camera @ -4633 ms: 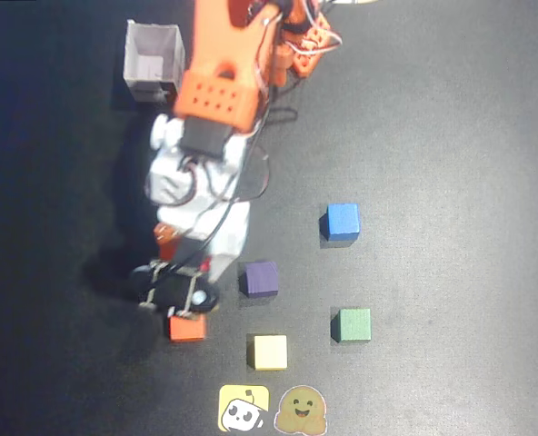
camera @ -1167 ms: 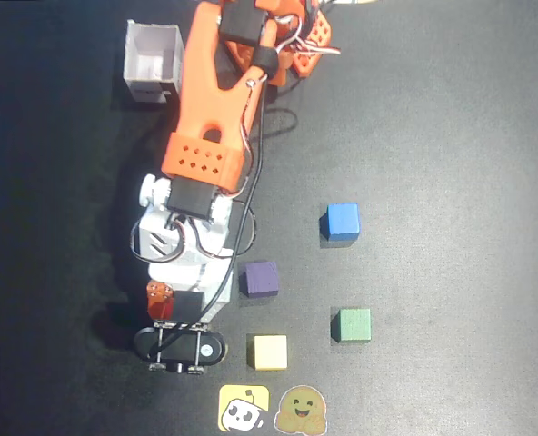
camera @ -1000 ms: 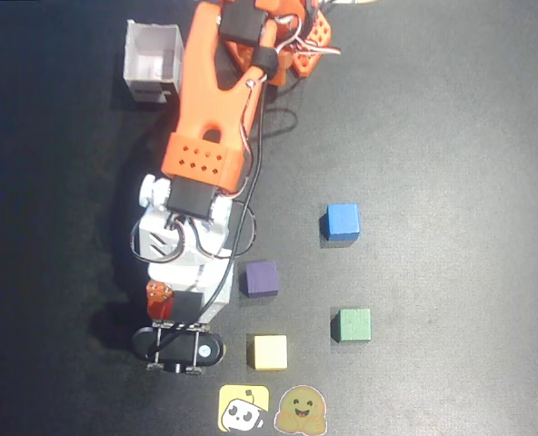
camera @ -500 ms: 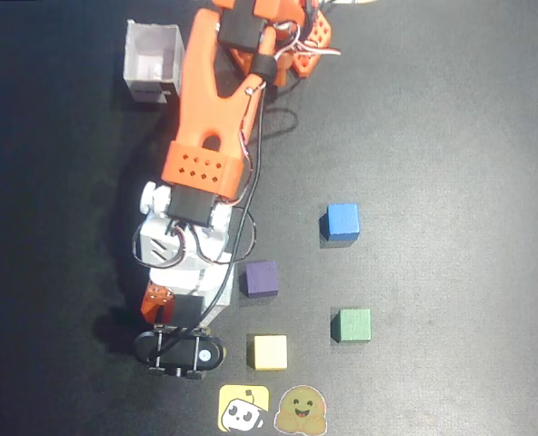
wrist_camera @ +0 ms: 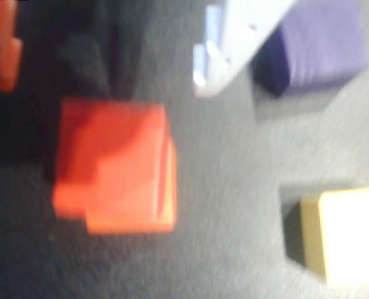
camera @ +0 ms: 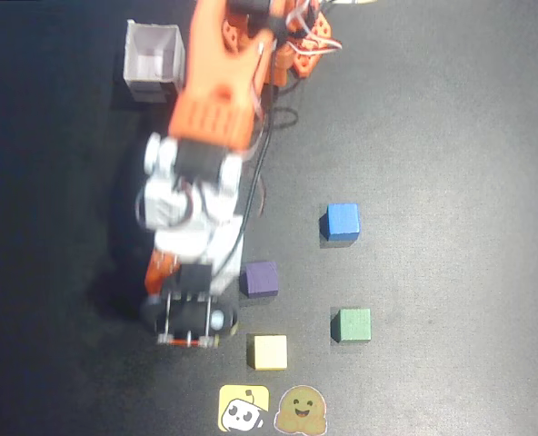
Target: Put the red cube on top of the orange cube.
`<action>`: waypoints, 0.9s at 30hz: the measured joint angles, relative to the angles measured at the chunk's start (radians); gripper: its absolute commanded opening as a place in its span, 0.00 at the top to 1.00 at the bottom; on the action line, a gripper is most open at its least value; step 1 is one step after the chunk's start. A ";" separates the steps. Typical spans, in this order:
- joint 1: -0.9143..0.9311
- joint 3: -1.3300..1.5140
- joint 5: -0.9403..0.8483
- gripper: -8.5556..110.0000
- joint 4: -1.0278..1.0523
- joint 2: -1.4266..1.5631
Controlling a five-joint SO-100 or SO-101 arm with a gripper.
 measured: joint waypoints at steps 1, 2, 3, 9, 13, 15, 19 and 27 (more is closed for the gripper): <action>0.002 0.040 0.000 0.79 0.002 0.048; 0.003 0.084 0.000 0.83 0.002 0.097; 0.003 0.137 0.000 0.89 -0.006 0.150; -0.055 0.523 0.048 0.93 -0.164 0.469; -0.097 0.769 0.091 0.93 -0.288 0.612; -0.117 0.844 0.095 0.93 -0.325 0.646; -0.137 0.914 0.098 0.93 -0.348 0.686; -0.164 1.031 0.101 0.93 -0.373 0.773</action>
